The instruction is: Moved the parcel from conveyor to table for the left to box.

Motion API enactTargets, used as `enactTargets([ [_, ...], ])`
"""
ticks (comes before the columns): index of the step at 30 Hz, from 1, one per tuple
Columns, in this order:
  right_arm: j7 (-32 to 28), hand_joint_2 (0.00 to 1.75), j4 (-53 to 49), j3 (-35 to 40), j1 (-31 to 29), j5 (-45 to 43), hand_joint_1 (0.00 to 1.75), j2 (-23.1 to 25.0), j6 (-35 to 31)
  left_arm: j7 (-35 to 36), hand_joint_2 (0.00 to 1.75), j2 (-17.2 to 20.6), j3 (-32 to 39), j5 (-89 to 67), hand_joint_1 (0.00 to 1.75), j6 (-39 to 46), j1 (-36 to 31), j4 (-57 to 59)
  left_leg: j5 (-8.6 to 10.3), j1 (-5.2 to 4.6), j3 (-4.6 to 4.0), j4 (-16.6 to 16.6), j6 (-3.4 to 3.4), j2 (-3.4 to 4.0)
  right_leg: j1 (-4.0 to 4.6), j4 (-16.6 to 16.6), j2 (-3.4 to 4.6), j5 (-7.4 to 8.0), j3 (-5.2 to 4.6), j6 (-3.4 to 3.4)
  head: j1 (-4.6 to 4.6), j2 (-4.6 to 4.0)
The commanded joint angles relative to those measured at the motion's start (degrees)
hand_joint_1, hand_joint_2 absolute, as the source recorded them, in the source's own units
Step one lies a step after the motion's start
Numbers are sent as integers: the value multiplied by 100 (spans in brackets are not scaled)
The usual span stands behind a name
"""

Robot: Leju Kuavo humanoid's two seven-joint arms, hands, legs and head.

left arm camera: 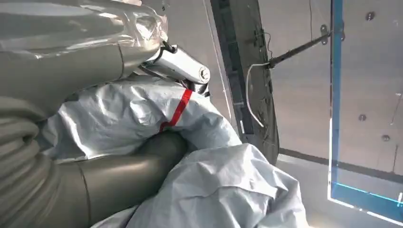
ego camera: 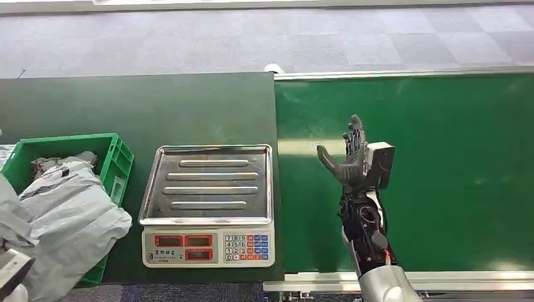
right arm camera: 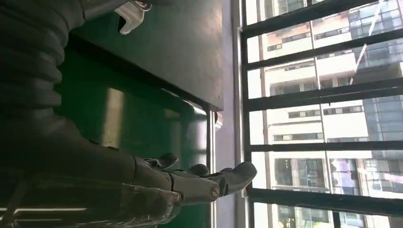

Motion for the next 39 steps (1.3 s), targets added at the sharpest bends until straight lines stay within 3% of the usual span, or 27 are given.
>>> enactTargets([
  [1, 106, 175, -214, -70, 68, 49, 0, -99, 10, -2, 175, -156, -263, -1162, 175, 92, -219, 1518, 1, -2, 20, -12, 3, -23, -2, -11, -17, -6, 25, 0, -2, 0],
  [5, 106, 175, -214, -70, 68, 49, 0, -99, 10, -2, 175, -156, -263, -1162, 175, 92, -219, 1518, 2, -4, 14, -8, 4, -20, -4, -6, -15, -4, 18, 1, 0, 0],
  [7, 186, 175, -335, -125, 93, 155, 0, -92, 61, 2033, 175, 652, -1308, -2314, 175, 19, 4, 2107, 4, -4, 19, -14, 4, -21, -4, -12, -17, -3, 24, 0, 0, 0],
  [8, 211, 175, -347, -145, 83, 187, 0, -86, 81, 2532, 175, 834, -1487, -2340, 175, -135, 44, 2173, 6, -5, 12, -13, 2, -24, -5, -8, -22, -4, 17, -1, 0, 0],
  [12, 293, 175, -285, -126, -21, 299, 0, -4, 143, 3313, 175, 910, -1298, -2444, 175, -310, 230, 2276, -2, -1, 25, -15, 0, -4, -1, -10, 1, -4, 22, -4, -2, 0],
  [16, 313, 175, -298, -154, -26, 353, 0, 36, 151, 3648, 175, 924, -1190, -2769, 175, -767, 257, 2365, -4, -2, 17, -9, 3, -1, -2, -7, 3, -4, 17, -1, 0, 0],
  [39, 313, 175, -298, -154, -26, 353, 0, 36, 151, 3648, 175, 924, -1190, -2769, 175, -767, 257, 2365, -2, -2, 11, -5, 2, -3, -1, -4, 1, -3, 14, -1, 0, 0],
])
